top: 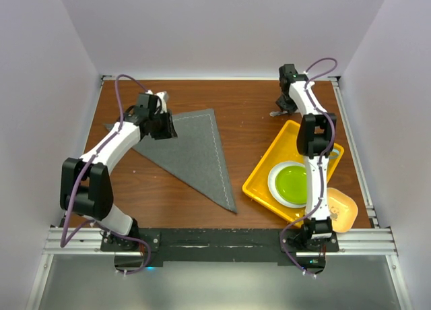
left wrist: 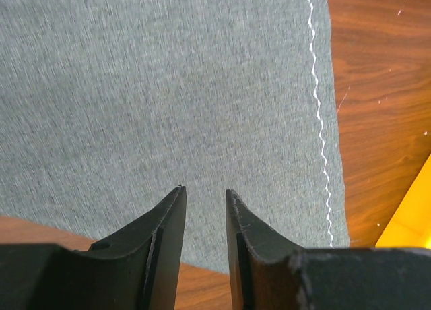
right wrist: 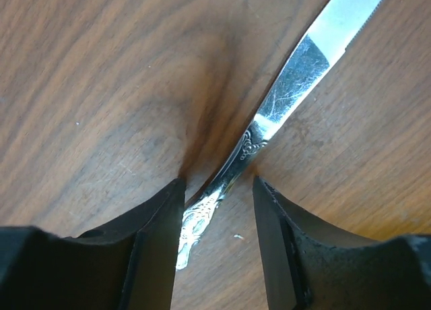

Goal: Fold the napkin, place the utensils inside, and roll it up
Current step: Grab a utensil with the right arm

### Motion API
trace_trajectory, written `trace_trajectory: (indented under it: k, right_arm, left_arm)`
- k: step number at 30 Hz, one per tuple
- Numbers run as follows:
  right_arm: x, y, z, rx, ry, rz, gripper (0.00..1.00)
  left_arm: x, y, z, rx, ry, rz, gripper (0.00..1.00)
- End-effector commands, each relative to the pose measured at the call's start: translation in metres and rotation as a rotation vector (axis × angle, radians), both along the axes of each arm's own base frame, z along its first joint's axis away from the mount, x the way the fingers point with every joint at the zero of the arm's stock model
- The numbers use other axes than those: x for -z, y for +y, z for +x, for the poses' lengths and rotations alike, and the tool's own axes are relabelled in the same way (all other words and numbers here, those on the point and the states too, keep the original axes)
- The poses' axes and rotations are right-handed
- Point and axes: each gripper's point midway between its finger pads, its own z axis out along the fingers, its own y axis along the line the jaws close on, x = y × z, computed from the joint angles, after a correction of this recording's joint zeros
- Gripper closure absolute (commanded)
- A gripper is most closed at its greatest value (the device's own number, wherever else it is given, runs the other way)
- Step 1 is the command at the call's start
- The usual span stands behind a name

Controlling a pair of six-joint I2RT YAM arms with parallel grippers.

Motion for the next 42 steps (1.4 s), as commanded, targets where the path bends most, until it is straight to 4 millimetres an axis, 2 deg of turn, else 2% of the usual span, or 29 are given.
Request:
trace_trajectory:
  k: [1,4,7,10,11,12,16,17,19,20,21,25,32,33,34,35,36,37,38,39,40,41,42]
  right_arm:
    - [0.027,-0.003,-0.021,0.066,0.064,0.079,0.57]
    - [0.030,0.000,-0.011,0.021,0.052,0.088,0.76]
    - [0.033,0.004,-0.013,-0.007,0.080,0.106,0.82]
    - [0.035,0.008,-0.018,-0.028,0.093,0.127,0.91]
    - [0.028,0.013,-0.013,-0.053,0.066,0.141,0.98]
    - [0.025,0.013,-0.011,-0.057,0.057,0.148,1.00]
    - [-0.006,0.029,0.003,-0.124,-0.026,0.213,1.00]
    - [-0.022,0.035,0.007,-0.156,-0.059,0.241,1.00]
    - [-0.040,0.044,0.011,-0.186,-0.102,0.280,1.00]
    - [-0.054,0.049,0.009,-0.202,-0.130,0.293,1.00]
    - [-0.063,0.057,0.016,-0.230,-0.175,0.301,1.00]
    - [-0.087,0.078,0.011,-0.321,-0.234,0.316,1.00]
    - [-0.120,0.116,-0.013,-0.515,-0.263,0.262,1.00]
    - [-0.127,0.126,-0.022,-0.568,-0.251,0.241,1.00]
    - [-0.125,0.133,-0.030,-0.604,-0.234,0.230,1.00]
    - [-0.127,0.152,-0.037,-0.674,-0.232,0.223,1.00]
    - [-0.137,0.160,-0.044,-0.757,-0.240,0.186,1.00]
    - [-0.131,0.172,-0.056,-0.829,-0.218,0.196,1.00]
    - [-0.134,0.195,-0.065,-0.925,-0.232,0.192,1.00]
    - [-0.140,0.203,-0.073,-1.021,-0.240,0.158,1.00]
    - [-0.131,0.213,-0.087,-1.084,-0.216,0.158,1.00]
    - [-0.132,0.233,-0.097,-1.163,-0.229,0.146,1.00]
    - [-0.131,0.242,-0.104,-1.243,-0.234,0.119,1.00]
  left_arm:
    - [-0.018,0.005,0.008,0.007,-0.045,0.030,0.66]
    - [-0.025,0.017,0.005,-0.017,-0.075,0.056,0.65]
    - [-0.027,0.024,0.002,-0.051,-0.074,0.037,0.65]
    - [-0.034,0.024,-0.003,-0.060,-0.079,0.020,0.66]
    - [-0.035,0.024,-0.005,-0.063,-0.083,0.018,0.65]
    - [-0.040,0.026,-0.007,-0.071,-0.099,0.019,0.65]
    - [-0.038,0.028,-0.018,-0.081,-0.077,0.023,0.65]
    - [-0.038,0.028,-0.020,-0.081,-0.072,0.020,0.65]
    - [-0.038,0.027,-0.025,-0.076,-0.055,0.011,0.65]
    - [-0.039,0.027,-0.027,-0.074,-0.054,0.009,0.65]
    - [-0.039,0.027,-0.028,-0.076,-0.053,0.010,0.65]
    - [-0.043,0.021,-0.027,-0.100,-0.054,-0.039,0.65]
    - [-0.058,0.004,-0.021,-0.106,-0.048,-0.152,0.66]
    - [-0.060,0.002,-0.022,-0.110,-0.054,-0.169,0.66]
    - [-0.063,-0.002,-0.020,-0.120,-0.063,-0.201,0.66]
    - [-0.059,-0.002,-0.024,-0.132,-0.049,-0.209,0.66]
    - [-0.060,-0.002,-0.025,-0.150,-0.046,-0.221,0.66]
    - [-0.059,0.000,-0.027,-0.164,-0.036,-0.219,0.66]
    - [-0.059,0.003,-0.029,-0.180,-0.027,-0.215,0.66]
    - [-0.061,0.007,-0.031,-0.202,-0.027,-0.204,0.66]
    - [-0.059,0.019,-0.036,-0.251,-0.014,-0.149,0.66]
    - [-0.065,0.025,-0.035,-0.272,-0.030,-0.127,0.66]
    - [-0.074,0.031,-0.038,-0.287,-0.061,-0.106,0.65]
